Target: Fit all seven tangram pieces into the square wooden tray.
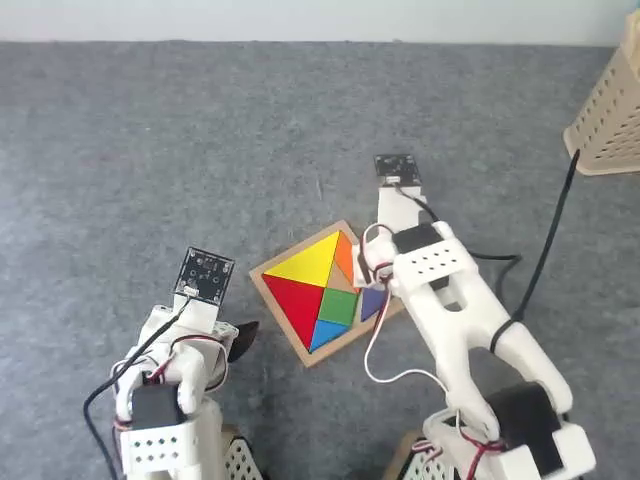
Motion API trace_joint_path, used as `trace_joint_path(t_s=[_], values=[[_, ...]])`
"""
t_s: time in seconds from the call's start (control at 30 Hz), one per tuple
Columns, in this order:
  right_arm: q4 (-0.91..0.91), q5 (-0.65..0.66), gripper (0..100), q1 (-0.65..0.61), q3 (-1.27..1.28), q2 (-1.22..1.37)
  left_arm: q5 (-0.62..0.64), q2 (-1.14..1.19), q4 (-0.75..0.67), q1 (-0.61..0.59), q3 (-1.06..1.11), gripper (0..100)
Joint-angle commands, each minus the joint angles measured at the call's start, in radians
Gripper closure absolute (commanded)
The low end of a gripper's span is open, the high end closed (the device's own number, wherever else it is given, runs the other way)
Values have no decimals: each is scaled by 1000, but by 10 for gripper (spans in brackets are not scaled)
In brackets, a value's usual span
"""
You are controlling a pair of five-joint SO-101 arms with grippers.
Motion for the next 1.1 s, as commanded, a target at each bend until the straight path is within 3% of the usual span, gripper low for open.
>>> trace_joint_path(t_s=[0.0, 0.3, 0.7, 0.8, 0.9, 1.0, 1.07], values=[[-73, 15, 873, 59, 11, -48, -5, -14, 0, 5, -5, 647], [-240, 17, 873, 15, 133, -48, -5, -14, 0, 5, -5, 647], [-237, 17, 873, -31, 163, -61, -5, -14, 0, 5, -5, 647], [-239, 18, 919, -31, 163, -61, -5, -14, 0, 5, -5, 647], [-249, 95, 991, -31, 163, -61, -5, -14, 0, 5, -5, 647], [-260, 189, 991, -28, 163, -61, -5, -14, 0, 5, -5, 647], [-260, 178, 992, -12, 163, -68, -5, -14, 0, 5, -5, 647]])
